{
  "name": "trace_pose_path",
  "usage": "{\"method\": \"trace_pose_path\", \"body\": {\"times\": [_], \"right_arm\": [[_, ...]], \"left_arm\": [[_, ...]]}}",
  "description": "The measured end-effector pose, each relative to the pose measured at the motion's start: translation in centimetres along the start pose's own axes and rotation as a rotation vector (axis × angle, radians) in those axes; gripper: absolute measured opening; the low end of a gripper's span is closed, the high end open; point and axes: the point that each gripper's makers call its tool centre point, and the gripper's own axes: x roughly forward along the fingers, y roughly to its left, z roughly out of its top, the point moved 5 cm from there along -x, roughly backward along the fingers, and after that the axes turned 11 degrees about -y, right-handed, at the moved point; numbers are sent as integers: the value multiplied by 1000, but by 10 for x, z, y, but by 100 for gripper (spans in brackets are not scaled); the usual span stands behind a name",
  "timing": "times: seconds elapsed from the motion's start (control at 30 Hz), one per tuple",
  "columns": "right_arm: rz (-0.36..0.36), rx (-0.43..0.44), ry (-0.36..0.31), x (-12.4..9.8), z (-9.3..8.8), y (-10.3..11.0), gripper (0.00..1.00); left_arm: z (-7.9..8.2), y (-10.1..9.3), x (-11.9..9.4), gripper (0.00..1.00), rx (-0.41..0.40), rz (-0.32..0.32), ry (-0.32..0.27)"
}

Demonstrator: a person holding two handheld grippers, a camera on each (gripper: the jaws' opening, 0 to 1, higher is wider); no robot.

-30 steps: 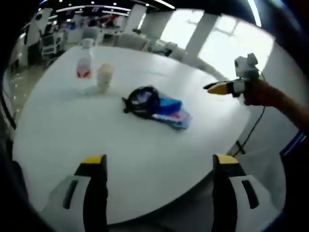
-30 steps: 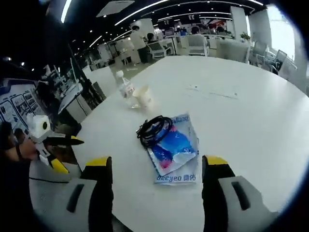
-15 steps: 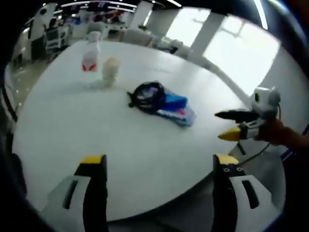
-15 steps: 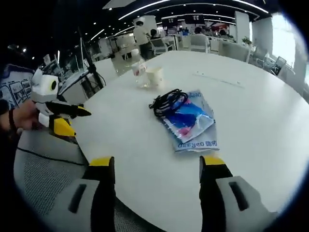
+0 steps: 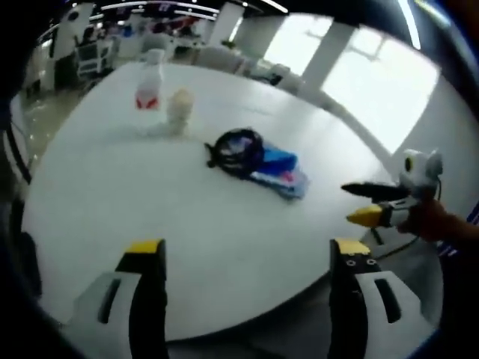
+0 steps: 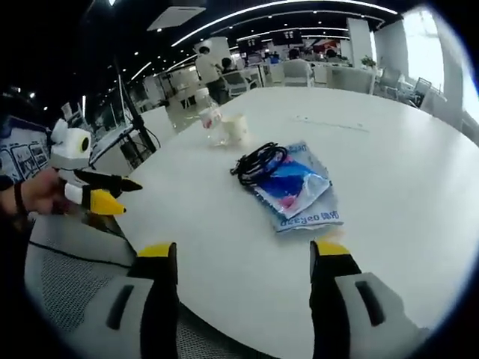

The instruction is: Arrange the tabletop items into an orderly group along one side of the table until the central work area is clear of visible clutter.

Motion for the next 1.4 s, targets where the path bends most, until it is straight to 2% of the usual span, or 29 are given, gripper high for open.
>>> {"method": "trace_pose_path", "body": {"times": [0.13, 0.27, 0.53, 0.67, 0.7, 0.73, 0.87, 1.13, 1.3, 1.37, 1.4], "right_arm": [[1, 13, 3, -2, -4, 3, 71], [-3, 51, 5, -4, -7, 4, 70], [4, 52, 21, -3, -11, 7, 69], [-2, 89, 17, 1, -2, 3, 68], [-10, 97, 11, 2, 3, 0, 68], [-16, 94, 5, 4, 6, -3, 69], [-17, 75, 0, 9, 19, -10, 69], [-7, 72, -17, 20, 43, -17, 65], [11, 133, -10, 39, 56, -24, 64], [23, 194, -15, 45, 63, -24, 63], [43, 240, -47, 51, 72, -24, 63]], "left_arm": [[3, -1, 0, 87, -4, -7, -16], [2, -1, 0, 87, -4, -6, -9], [-1, -5, 2, 87, 15, -25, 12], [-1, -7, 2, 87, 12, -27, 25], [-1, -6, 2, 87, 44, -28, 34], [-2, -6, 2, 87, 69, -31, 41], [1, -8, -1, 86, 50, -37, 31], [6, -14, -8, 86, 131, -32, 31], [7, -18, -15, 86, 174, -27, 39], [10, -17, -18, 85, 195, -6, 21], [14, -16, -20, 85, 222, 12, 0]]}}
